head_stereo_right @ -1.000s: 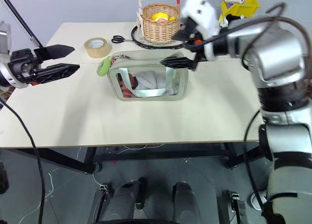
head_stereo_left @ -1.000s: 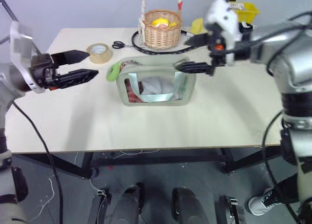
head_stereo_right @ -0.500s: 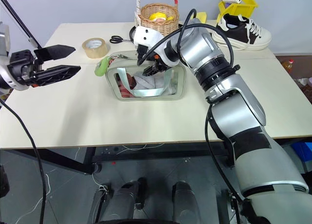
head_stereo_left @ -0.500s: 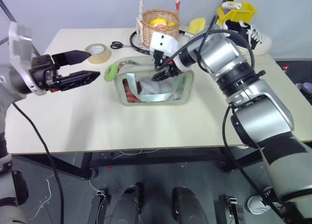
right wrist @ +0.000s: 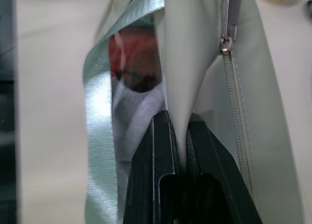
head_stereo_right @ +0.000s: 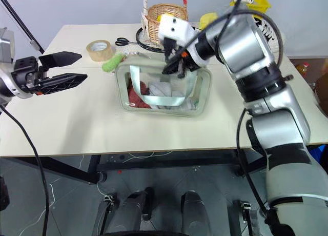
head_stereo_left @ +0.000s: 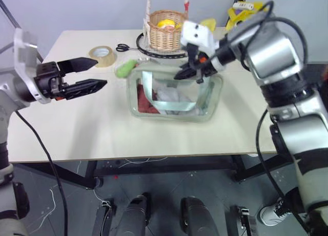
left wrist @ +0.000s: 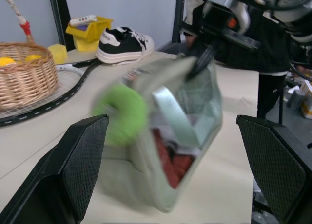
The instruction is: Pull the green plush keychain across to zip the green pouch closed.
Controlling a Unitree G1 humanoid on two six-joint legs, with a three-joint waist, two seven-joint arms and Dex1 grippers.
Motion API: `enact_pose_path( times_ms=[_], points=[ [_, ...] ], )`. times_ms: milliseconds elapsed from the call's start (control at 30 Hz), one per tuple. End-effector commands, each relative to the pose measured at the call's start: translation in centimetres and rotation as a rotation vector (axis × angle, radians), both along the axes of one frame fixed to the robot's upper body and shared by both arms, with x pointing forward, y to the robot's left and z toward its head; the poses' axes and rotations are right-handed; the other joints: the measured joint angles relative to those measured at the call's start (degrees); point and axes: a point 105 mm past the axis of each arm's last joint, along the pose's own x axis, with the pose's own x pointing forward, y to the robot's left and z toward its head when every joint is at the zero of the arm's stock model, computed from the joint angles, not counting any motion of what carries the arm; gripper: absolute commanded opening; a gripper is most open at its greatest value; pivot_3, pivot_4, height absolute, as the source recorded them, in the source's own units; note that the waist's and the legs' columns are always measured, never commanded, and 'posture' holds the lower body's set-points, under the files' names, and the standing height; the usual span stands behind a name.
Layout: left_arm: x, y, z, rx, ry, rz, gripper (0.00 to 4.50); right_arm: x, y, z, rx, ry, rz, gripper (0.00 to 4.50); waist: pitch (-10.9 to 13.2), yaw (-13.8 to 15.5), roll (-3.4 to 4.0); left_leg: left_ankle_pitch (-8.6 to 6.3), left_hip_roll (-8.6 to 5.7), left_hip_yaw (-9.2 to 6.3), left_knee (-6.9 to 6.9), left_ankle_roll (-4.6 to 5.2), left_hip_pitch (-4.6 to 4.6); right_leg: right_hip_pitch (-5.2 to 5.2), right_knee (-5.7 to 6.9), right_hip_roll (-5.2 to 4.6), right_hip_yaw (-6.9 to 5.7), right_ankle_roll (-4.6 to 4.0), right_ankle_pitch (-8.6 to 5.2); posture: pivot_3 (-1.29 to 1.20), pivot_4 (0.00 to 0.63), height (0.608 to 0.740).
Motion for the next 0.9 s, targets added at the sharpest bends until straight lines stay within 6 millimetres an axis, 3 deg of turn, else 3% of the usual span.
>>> enact_pose_path(
  times_ms=[33, 133, 367, 500, 633, 733, 900],
  points=[
    [-0.1, -0.3, 0.6, 0.015, -0.041, -0.01, 4.5, -2.1, 0.0, -0.2, -0.003, -0.025, 0.032, 0.02, 0.0, -0.02, 0.0, 0.0, 0.01, 0.0, 0.01, 0.0, 0.0, -0.01, 0.0, 0.0, 0.0, 0.0, 0.0, 0.0, 0.15, 0.724],
    [0.1, -0.4, 0.6, 0.02, -0.038, -0.018, 4.5, -2.8, -0.3, -1.4, 0.002, 0.012, 0.009, 0.02, 0.0, -0.02, 0.0, 0.0, 0.02, 0.0, 0.01, 0.01, -0.01, -0.02, 0.0, -0.01, 0.01, 0.0, 0.0, 0.0, 0.15, 0.724],
    [0.3, -0.5, 0.8, 0.033, -0.035, -0.031, 4.5, -3.6, 0.0, -1.7, 0.023, -0.02, 0.051, 0.02, 0.0, 0.01, 0.0, 0.0, 0.02, -0.01, 0.02, 0.01, 0.0, 0.01, -0.02, -0.04, 0.01, -0.02, -0.01, 0.0, 0.15, 0.724],
    [0.3, -0.7, 0.8, 0.04, -0.034, -0.04, 4.5, -3.3, -0.8, -1.9, 0.017, -0.054, 0.038, 1.34, 0.0, 0.01, -0.01, 0.0, 0.02, 0.0, 0.03, 0.01, 0.0, 0.02, -0.03, -0.05, 0.01, -0.02, -0.01, 0.0, 0.15, 0.724],
    [0.3, -0.7, 0.7, 0.043, -0.032, -0.043, 4.5, -4.0, -2.4, 0.9, 0.074, -0.107, 0.015, 3.27, 0.0, 0.25, -0.01, 0.0, 0.02, 0.0, 0.04, 0.01, -0.02, 0.01, -0.03, -0.07, 0.01, -0.01, -0.01, 0.0, 0.15, 0.724],
    [0.3, -0.6, 0.7, 0.044, -0.028, -0.043, 4.5, -5.0, -3.8, 1.8, 0.078, -0.129, 0.003, 3.27, 0.0, 0.69, -0.01, 0.0, 0.0, 0.0, 0.07, 0.02, -0.04, 0.03, -0.09, -0.11, 0.0, -0.01, -0.01, 0.0, 0.15, 0.724],
    [0.4, -0.7, 0.1, 0.05, -0.013, -0.041, 4.5, -5.5, -6.4, 0.9, 0.053, -0.134, -0.065, 3.27, -0.01, 1.21, -0.02, -0.04, 0.02, 0.04, 0.06, 0.01, 0.01, 0.08, -0.13, -0.15, 0.0, -0.08, -0.04, 0.0, 0.15, 0.724]
  ],
)
